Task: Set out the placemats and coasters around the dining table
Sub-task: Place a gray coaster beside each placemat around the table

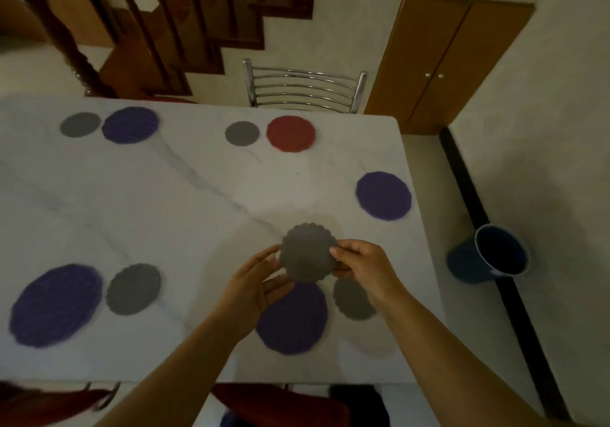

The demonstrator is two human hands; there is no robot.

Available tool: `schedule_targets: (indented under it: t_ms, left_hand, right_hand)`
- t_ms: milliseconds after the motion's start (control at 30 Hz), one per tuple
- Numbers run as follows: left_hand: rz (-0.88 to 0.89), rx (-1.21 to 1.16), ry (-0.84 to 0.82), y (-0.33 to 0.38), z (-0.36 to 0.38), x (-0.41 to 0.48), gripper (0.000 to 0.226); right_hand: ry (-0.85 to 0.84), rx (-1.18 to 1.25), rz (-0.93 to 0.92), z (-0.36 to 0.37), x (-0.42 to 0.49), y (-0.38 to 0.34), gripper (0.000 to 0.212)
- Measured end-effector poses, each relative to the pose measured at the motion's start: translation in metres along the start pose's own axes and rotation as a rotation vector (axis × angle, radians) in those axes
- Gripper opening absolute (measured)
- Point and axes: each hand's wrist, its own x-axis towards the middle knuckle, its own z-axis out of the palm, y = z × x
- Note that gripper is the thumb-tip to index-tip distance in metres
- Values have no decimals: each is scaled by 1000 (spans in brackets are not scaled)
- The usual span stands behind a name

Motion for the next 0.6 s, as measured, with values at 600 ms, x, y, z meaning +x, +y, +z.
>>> schedule_targets:
  t_ms: [600]
  left_hand:
    - [33,-216,293,-69,95,78,34]
  right_hand:
    - [151,27,-29,-166,224,-81,34]
